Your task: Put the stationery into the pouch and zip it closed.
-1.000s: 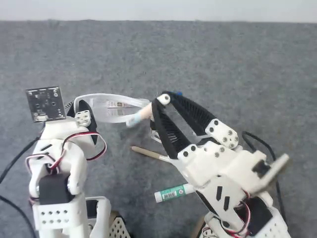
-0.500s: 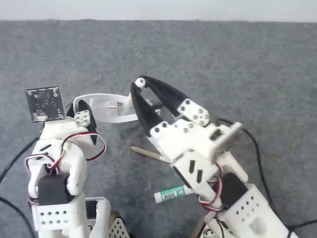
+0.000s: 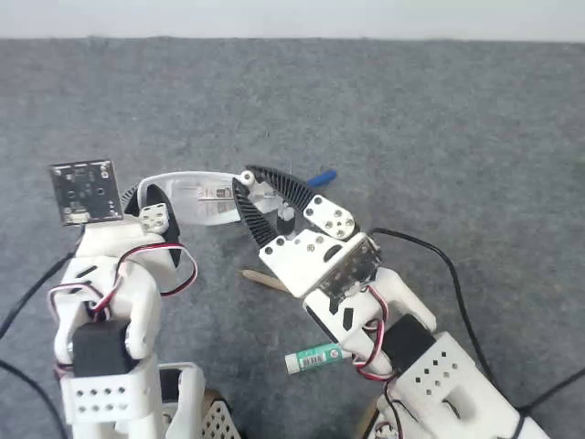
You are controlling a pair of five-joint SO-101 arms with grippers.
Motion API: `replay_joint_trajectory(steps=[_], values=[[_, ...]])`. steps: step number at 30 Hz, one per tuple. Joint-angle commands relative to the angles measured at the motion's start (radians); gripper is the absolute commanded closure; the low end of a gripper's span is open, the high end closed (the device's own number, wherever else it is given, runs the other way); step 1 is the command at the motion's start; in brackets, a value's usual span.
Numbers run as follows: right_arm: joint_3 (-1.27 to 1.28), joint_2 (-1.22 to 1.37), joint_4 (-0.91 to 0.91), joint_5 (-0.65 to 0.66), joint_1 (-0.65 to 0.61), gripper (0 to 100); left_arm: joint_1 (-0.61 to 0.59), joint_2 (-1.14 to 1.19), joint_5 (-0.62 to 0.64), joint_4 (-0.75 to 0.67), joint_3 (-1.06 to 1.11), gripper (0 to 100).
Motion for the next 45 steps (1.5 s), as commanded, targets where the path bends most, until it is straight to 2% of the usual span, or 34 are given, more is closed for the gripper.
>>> replay_joint_trajectory(steps=[1,4,8,14,21,25,31,37,45], values=[[0.002,0.008,-0.013,0.009,-0.004,86.6,-0.002,0.005,0.017,-0.025,-0.004,99],[0.011,0.005,0.005,0.009,-0.004,77.4,-0.002,0.005,0.017,-0.025,-0.004,99],[0.009,-0.035,0.076,0.008,-0.005,77.2,-0.002,0.005,0.017,-0.025,-0.004,99],[0.003,-0.153,0.199,-0.078,0.001,77.2,-0.002,0.005,0.017,-0.025,-0.004,99],[0.003,-0.189,0.282,-0.086,0.018,77.2,-0.015,0.005,0.017,-0.025,-0.005,99],[-0.011,-0.186,0.288,-0.193,0.081,77.2,-0.074,0.005,0.046,-0.040,-0.007,99],[-0.117,-0.182,0.426,-0.331,0.162,77.2,-0.149,0.005,0.101,-0.048,-0.007,99],[-0.199,0.001,0.452,-0.407,0.222,77.2,-0.150,0.005,0.109,-0.048,-0.007,99],[-0.373,0.441,0.452,-0.516,0.291,77.2,-0.224,0.005,0.137,-0.068,-0.007,99]])
